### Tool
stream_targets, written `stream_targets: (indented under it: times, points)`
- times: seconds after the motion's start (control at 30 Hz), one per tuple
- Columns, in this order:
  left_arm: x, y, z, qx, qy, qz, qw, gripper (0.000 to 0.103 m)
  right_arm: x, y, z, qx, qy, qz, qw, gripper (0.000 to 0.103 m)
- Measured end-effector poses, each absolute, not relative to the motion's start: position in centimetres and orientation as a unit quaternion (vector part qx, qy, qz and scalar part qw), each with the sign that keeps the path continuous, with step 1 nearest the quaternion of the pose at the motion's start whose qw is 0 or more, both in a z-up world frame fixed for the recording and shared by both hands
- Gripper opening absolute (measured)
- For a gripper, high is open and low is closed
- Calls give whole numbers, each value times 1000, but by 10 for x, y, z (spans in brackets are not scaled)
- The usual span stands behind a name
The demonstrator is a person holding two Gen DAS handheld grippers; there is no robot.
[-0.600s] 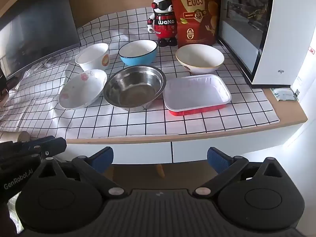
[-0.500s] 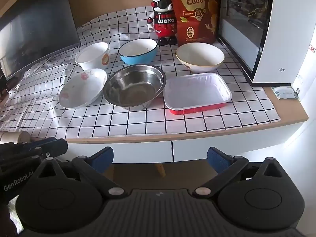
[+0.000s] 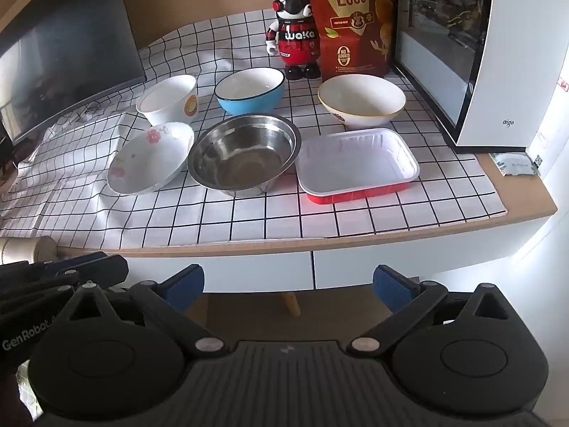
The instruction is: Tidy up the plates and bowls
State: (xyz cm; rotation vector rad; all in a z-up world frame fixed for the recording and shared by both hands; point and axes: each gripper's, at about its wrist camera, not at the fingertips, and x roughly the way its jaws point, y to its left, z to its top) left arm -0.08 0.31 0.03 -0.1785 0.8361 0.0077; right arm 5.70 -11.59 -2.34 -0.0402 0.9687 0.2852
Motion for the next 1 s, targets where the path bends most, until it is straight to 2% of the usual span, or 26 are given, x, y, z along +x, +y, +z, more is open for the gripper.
stream_targets:
  times: [1.0]
  points:
    - [2,14,0,-87,408,8,909,19,58,-107,-24,-21,467,136,873,101]
